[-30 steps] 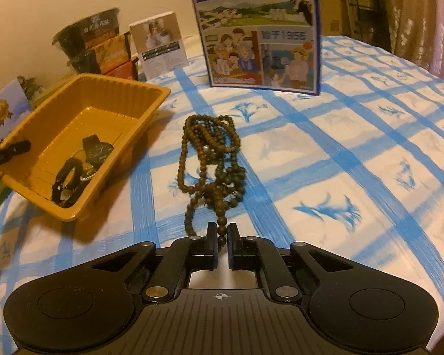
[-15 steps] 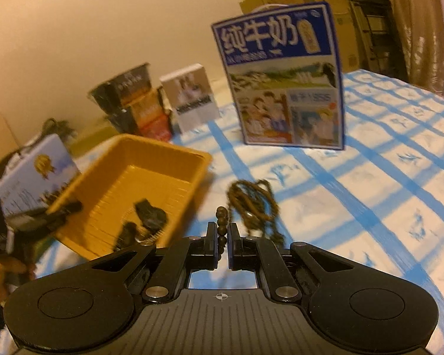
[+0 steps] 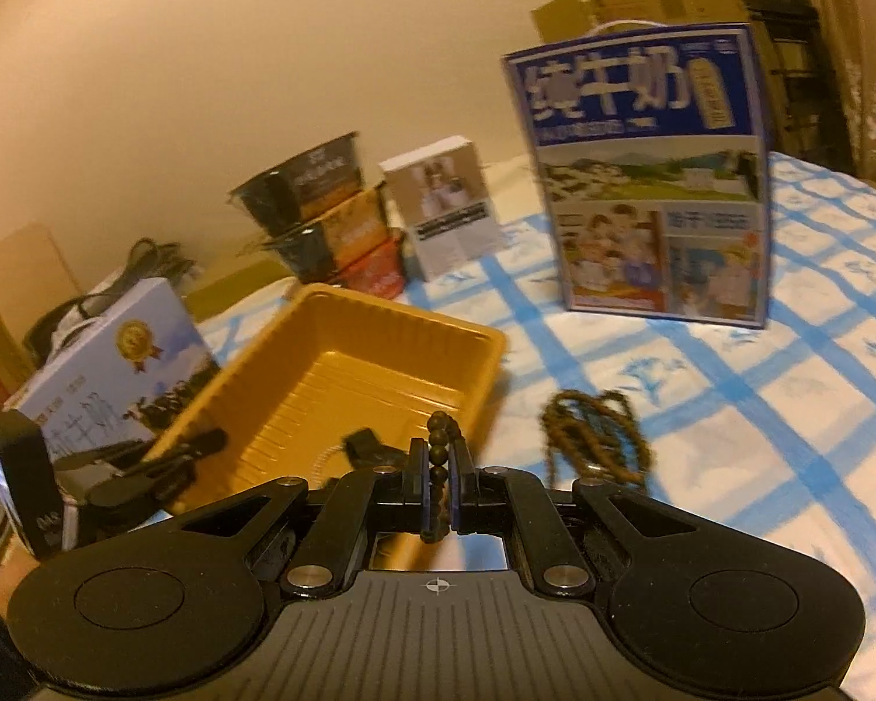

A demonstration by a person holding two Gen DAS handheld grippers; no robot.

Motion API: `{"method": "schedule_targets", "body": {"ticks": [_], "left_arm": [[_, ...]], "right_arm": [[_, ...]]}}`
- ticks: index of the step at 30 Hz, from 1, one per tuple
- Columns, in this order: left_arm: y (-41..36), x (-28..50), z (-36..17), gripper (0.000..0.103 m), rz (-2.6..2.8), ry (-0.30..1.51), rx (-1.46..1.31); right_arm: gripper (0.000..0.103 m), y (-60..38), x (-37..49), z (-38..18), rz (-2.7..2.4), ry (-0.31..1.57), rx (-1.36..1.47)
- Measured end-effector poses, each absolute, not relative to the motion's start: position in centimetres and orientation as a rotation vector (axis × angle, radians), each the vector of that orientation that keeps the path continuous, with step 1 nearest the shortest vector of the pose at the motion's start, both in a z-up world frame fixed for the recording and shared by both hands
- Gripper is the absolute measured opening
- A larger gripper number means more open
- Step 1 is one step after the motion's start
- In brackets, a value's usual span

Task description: Organize jewelry

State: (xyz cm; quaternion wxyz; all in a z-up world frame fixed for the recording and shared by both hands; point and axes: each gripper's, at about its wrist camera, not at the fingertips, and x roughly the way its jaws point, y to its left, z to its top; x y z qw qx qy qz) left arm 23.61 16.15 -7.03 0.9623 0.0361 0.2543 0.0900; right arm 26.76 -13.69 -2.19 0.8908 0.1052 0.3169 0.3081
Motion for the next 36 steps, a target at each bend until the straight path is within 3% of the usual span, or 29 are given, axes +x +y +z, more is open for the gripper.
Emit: {"method": "schedule_targets", "body": {"ticks": [15, 23, 25, 27, 28, 29, 36], "left_arm": [[16.2, 23.6, -7.1, 0.004, 0.182, 0.516, 0.072], [16.2, 23.6, -7.1, 0.004, 0.183, 0.517, 0.073], [16.2, 23.6, -7.1, 0.004, 0.183, 0.516, 0.073], [16.2, 23.6, -7.1, 0.004, 0.184, 0.517, 0.070], [16.2, 23.6, -7.1, 0.004, 0.184, 0.516, 0.070], [16.2, 23.6, -7.1, 0.004, 0.184, 0.516, 0.071], [16.2, 23.6, -7.2, 0.004, 0.187, 0.516, 0.067]], "right_arm": [[0.006, -3.0, 28.4, -3.3, 0.838, 0.674, 0.237], [0.008, -1.8, 29.4, -4.5, 0.837, 0.717, 0.268], [0.016, -2.2, 29.4, -4.4, 0.837, 0.724, 0.264], [0.048, -3.0, 29.2, -4.3, 0.816, 0.728, 0.267], [0.069, -3.6, 29.0, -4.4, 0.800, 0.724, 0.275], [0.074, -4.3, 28.8, -4.3, 0.779, 0.711, 0.284], [0.082, -9.3, 28.0, -5.3, 0.628, 0.758, 0.185]]}}
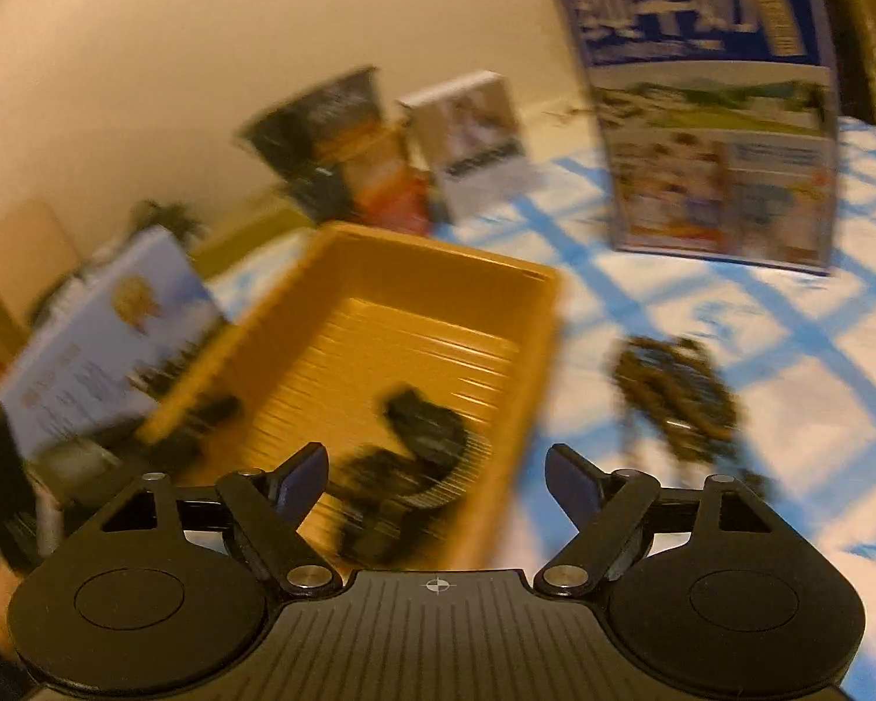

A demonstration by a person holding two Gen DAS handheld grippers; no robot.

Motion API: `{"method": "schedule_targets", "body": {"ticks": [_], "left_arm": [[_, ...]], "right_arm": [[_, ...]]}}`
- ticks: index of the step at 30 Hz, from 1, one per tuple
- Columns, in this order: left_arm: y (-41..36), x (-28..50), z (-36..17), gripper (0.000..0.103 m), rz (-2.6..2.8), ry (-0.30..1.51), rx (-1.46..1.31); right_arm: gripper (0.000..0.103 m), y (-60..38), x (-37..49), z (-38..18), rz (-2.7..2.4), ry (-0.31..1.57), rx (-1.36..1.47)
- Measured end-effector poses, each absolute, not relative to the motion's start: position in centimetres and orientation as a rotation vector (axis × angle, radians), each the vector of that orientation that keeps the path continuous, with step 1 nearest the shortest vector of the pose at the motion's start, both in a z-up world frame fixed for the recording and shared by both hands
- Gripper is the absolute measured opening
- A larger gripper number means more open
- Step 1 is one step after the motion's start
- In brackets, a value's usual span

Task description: Organize jewelry

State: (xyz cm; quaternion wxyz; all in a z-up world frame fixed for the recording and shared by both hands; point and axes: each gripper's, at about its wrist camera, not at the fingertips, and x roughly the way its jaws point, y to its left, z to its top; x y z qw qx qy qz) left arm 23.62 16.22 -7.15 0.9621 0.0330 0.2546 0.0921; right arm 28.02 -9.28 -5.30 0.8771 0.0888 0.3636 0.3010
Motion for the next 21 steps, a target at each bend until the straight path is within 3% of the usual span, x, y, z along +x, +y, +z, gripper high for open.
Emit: {"method": "schedule_targets", "body": {"ticks": [10, 21], "left_arm": [[16.2, 23.6, -7.1, 0.004, 0.189, 0.516, 0.066], [16.3, 23.7, -7.2, 0.004, 0.187, 0.518, 0.070]], "right_arm": [[0.082, -17.8, 28.9, -7.7, 0.429, 0.865, 0.198], [0.082, -20.5, 30.0, -8.4, 0.415, 0.833, 0.215]]}}
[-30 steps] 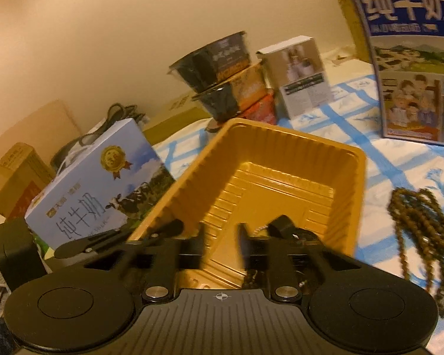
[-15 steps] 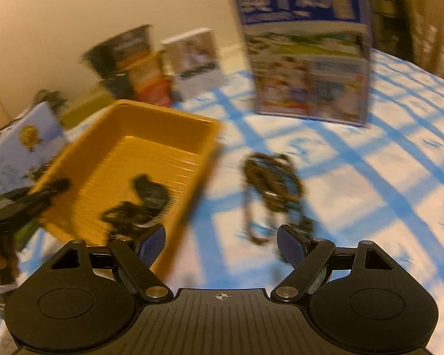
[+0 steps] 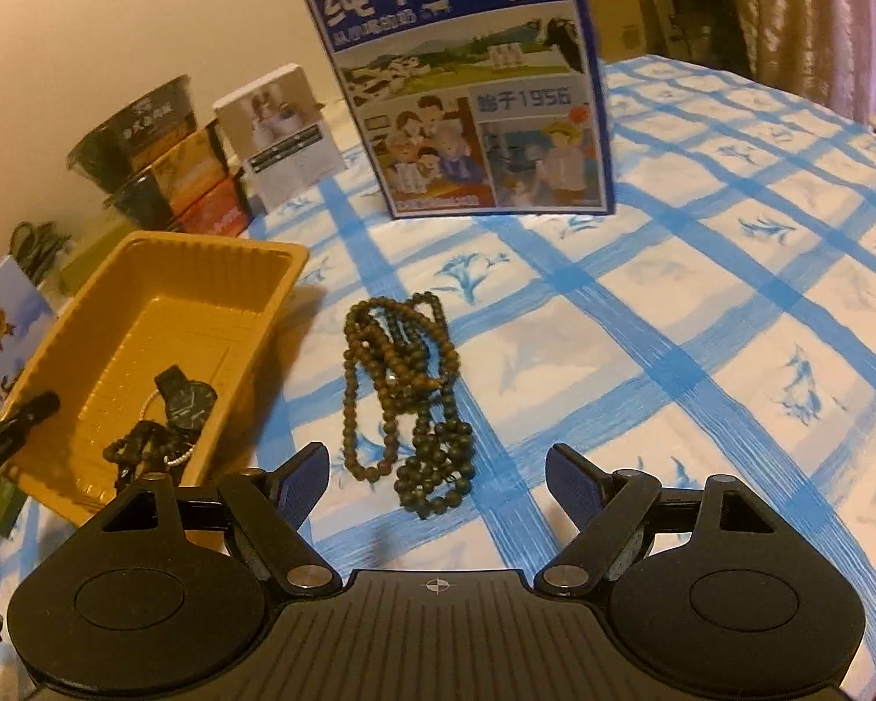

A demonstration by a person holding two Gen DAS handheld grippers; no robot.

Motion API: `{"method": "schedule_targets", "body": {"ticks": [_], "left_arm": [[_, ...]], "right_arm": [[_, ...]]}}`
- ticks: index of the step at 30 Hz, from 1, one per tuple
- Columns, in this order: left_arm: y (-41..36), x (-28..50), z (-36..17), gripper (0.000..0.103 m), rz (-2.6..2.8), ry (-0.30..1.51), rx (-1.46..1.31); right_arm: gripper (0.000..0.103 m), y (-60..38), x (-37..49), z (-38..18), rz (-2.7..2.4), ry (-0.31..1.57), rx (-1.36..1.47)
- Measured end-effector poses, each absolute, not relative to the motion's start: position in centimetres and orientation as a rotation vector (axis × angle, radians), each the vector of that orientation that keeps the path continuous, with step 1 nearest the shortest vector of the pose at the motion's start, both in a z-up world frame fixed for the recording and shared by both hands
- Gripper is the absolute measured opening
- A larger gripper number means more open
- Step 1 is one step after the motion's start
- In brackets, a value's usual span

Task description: Organize jewelry

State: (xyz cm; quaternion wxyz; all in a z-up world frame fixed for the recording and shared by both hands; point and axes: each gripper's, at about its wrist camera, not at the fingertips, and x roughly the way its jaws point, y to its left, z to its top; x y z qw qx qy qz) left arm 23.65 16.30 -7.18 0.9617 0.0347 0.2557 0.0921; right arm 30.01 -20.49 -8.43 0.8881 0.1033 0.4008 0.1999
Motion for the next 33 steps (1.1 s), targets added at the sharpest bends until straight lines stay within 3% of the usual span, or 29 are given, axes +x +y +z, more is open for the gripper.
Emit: {"method": "schedule_targets", "body": {"ticks": [2, 4, 6, 7, 13, 18, 26, 29, 33], "left_arm": [[16.3, 23.6, -7.2, 0.004, 0.187, 0.518, 0.070], [16.3, 23.7, -7.2, 0.004, 0.187, 0.518, 0.071], [16.3, 23.7, -7.2, 0.004, 0.187, 0.519, 0.069], [16.3, 23.7, -7.2, 0.004, 0.188, 0.519, 0.069], [16.3, 23.8, -7.4, 0.004, 0.190, 0.522, 0.074], [16.2, 23.8, -7.4, 0.004, 0.190, 0.525, 0.082], [16.2, 23.9, -7.4, 0.005, 0.188, 0.529, 0.090], [16.2, 23.9, -7.3, 0.005, 0.186, 0.530, 0.093], [16.2, 23.9, -7.3, 0.005, 0.186, 0.530, 0.092]], "right_arm": [[0.082, -20.2, 30.3, -8.5, 0.429, 0.815, 0.183], [0.071, -19.9, 30.8, -8.7, 0.415, 0.799, 0.150], [0.041, -19.8, 31.8, -9.0, 0.428, 0.822, 0.149], [0.039, -19.9, 32.4, -9.3, 0.432, 0.833, 0.160], [0.037, -19.5, 34.8, -10.1, 0.464, 0.797, 0.126], [0.025, -18.4, 37.0, -11.2, 0.475, 0.804, 0.105], [0.018, -16.9, 39.3, -13.0, 0.461, 0.825, 0.085], [0.007, -16.7, 39.6, -13.3, 0.474, 0.826, 0.087], [0.007, -17.0, 38.8, -11.9, 0.485, 0.772, 0.085]]}}
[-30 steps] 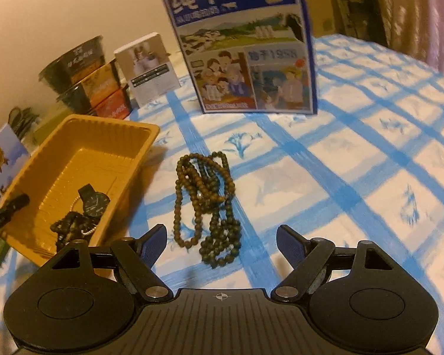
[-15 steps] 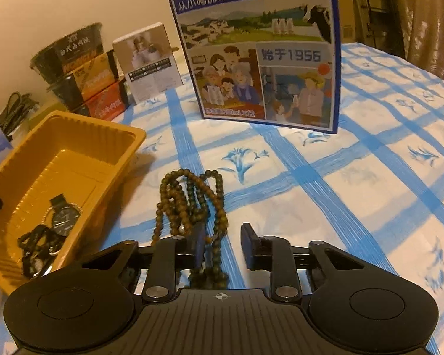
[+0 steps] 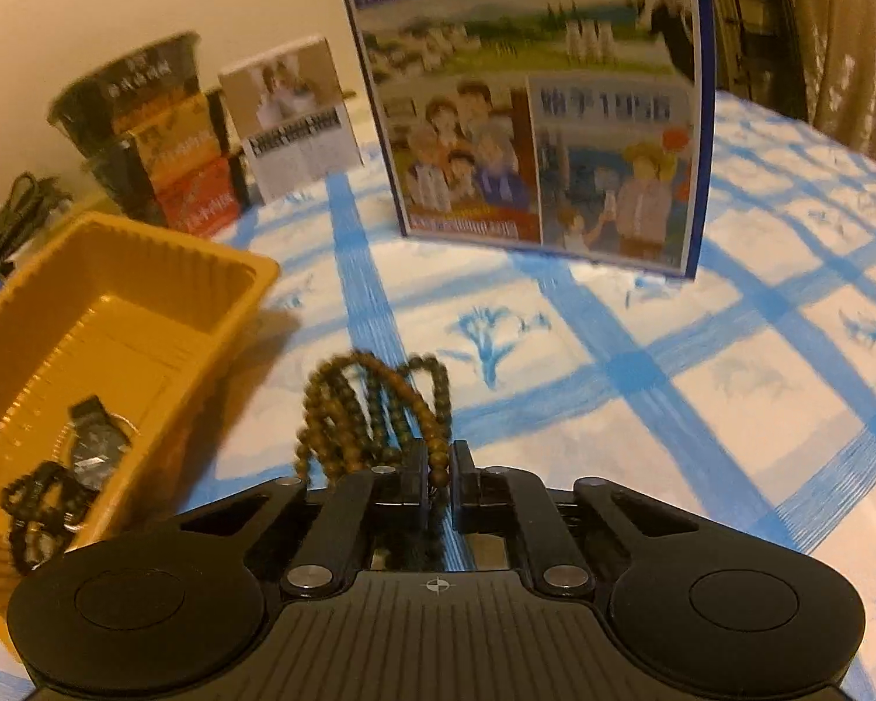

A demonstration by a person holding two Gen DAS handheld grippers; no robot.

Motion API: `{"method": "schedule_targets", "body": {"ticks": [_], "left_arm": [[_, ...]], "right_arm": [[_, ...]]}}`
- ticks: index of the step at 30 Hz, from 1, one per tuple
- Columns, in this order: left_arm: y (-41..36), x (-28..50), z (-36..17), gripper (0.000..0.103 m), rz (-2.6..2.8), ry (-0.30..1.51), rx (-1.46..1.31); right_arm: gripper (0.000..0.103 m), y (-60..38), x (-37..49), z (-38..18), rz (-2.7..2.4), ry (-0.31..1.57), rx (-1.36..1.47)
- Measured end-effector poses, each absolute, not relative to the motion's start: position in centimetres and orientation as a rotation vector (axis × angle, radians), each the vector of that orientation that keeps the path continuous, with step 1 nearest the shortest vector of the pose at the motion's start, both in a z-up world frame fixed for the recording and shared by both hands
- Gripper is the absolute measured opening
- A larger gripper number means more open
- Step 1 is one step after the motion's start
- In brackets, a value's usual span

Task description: Organize jewelry

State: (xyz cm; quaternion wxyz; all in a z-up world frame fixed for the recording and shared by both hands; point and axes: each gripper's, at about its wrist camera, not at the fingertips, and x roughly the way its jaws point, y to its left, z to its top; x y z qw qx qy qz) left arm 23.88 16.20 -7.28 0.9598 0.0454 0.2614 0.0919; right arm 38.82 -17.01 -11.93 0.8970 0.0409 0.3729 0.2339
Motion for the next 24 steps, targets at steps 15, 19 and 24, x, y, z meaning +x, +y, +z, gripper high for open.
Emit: {"method": "schedule_targets", "body": {"ticks": [15, 19, 24], "left_arm": [[16.1, 23.8, -7.0, 0.004, 0.187, 0.527, 0.083], [16.1, 23.8, -7.0, 0.004, 0.188, 0.524, 0.076], [16.1, 23.8, -7.0, 0.004, 0.190, 0.521, 0.066]], "right_arm": [[0.007, -17.8, 34.6, 2.2, 0.621, 0.529, 0.056], [0.007, -17.6, 33.4, 5.6, 0.649, 0.487, 0.040], [0.007, -17.0, 31.7, 9.2, 0.689, 0.440, 0.036]]}}
